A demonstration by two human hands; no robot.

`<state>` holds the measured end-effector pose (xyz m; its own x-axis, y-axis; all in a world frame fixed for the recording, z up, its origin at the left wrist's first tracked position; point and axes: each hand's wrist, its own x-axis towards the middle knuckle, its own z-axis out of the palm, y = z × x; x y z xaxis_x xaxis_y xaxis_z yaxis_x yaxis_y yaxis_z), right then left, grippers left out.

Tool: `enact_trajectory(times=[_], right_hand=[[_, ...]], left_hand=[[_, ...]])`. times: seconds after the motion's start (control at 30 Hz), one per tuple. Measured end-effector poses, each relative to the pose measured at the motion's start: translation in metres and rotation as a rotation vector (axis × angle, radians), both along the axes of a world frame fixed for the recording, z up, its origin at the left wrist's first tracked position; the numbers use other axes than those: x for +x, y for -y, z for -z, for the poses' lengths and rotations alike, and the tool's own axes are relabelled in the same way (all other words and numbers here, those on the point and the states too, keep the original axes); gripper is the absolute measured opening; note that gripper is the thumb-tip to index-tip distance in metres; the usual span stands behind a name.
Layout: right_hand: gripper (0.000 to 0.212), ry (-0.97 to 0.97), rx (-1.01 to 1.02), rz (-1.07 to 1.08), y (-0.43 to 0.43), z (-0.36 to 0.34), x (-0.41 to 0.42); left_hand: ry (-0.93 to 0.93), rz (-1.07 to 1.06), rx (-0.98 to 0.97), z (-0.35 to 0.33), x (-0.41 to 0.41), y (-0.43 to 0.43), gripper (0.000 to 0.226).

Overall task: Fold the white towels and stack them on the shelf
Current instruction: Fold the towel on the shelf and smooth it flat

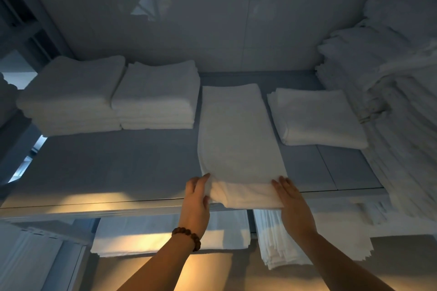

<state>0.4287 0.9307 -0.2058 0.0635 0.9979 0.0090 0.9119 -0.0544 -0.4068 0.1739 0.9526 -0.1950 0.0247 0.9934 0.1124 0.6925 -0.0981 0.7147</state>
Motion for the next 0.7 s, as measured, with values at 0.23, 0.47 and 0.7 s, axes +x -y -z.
enact_trajectory(times=[0.23, 0.47, 0.7], right_hand=[[0.072, 0.014, 0.036, 0.007, -0.001, -0.003, 0.002], [0.070, 0.076, 0.012, -0.014, -0.003, -0.004, 0.008], [0.070, 0.105, -0.024, -0.013, 0.000, -0.003, 0.008]], left_hand=[[0.044, -0.107, 0.056, -0.009, -0.021, -0.004, 0.034], [0.369, -0.131, -0.142, -0.016, -0.019, -0.004, 0.024], [-0.120, -0.010, -0.164, -0.011, -0.017, -0.004, 0.031]])
